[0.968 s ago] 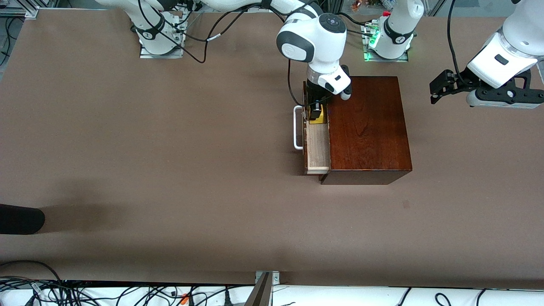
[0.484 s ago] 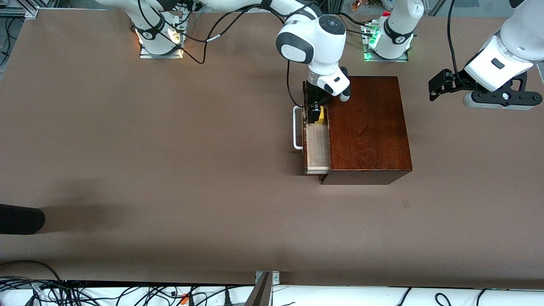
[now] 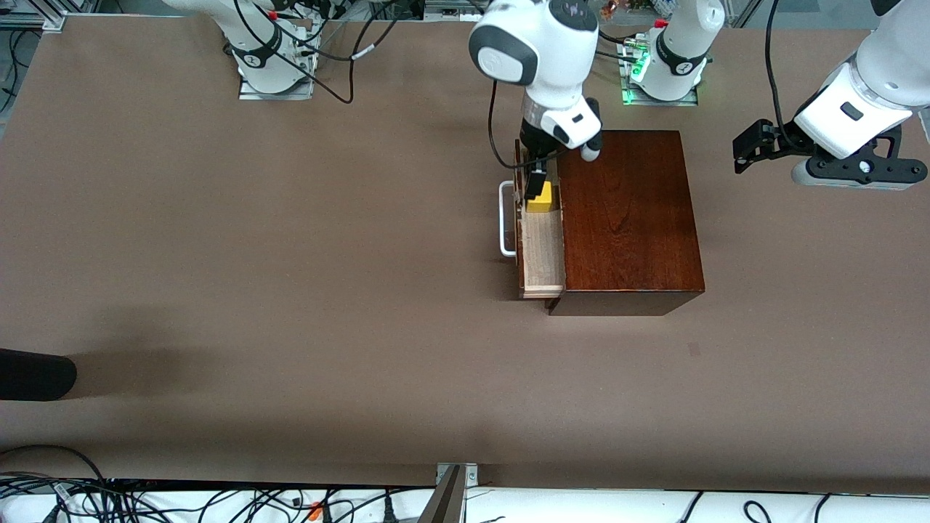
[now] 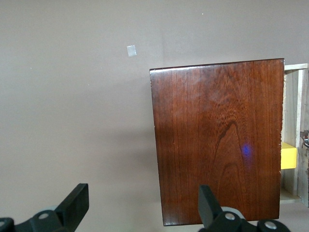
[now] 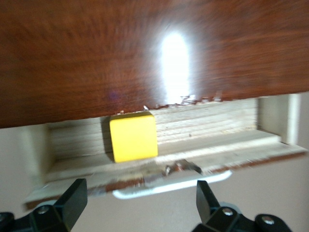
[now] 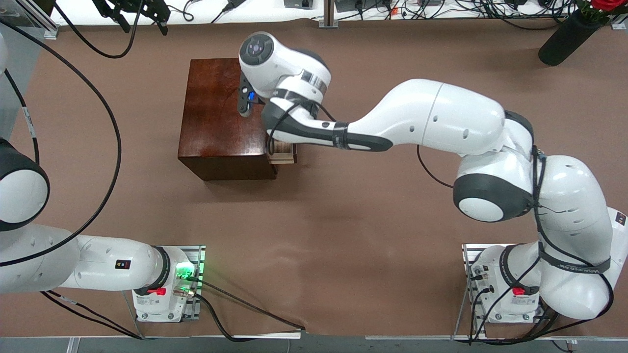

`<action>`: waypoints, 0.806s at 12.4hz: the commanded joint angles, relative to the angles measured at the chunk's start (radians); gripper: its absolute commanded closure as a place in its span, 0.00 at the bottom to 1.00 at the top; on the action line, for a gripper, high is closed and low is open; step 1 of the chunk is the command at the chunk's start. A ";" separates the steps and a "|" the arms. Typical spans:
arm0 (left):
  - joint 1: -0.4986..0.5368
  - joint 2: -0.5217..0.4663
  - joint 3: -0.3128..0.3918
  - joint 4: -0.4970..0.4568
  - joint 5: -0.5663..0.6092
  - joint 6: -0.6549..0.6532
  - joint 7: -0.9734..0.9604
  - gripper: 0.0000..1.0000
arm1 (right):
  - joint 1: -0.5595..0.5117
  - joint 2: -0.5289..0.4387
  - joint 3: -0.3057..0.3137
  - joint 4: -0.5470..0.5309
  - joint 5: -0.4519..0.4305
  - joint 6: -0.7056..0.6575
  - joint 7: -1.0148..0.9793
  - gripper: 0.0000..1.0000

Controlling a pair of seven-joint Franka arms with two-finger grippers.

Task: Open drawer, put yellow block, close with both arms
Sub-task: 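Open the right gripper and withdraw it from the drawer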

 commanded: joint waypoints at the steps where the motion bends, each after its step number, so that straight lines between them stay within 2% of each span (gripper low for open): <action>1: -0.002 0.018 0.003 0.038 -0.028 -0.026 0.017 0.00 | -0.018 -0.098 -0.004 -0.004 0.058 -0.067 0.065 0.00; 4: -0.006 0.018 0.001 0.038 -0.034 -0.030 0.021 0.00 | -0.129 -0.184 -0.007 -0.004 0.058 -0.134 0.149 0.00; 6: -0.018 0.019 0.001 0.030 -0.036 -0.065 0.158 0.00 | -0.232 -0.256 -0.007 -0.007 0.062 -0.145 0.146 0.00; 8: -0.075 0.032 -0.005 0.034 -0.045 -0.079 0.363 0.00 | -0.353 -0.324 -0.010 -0.010 0.145 -0.232 0.146 0.00; 10: -0.141 0.056 -0.005 0.027 -0.095 -0.099 0.447 0.00 | -0.467 -0.383 -0.039 -0.013 0.257 -0.323 0.159 0.00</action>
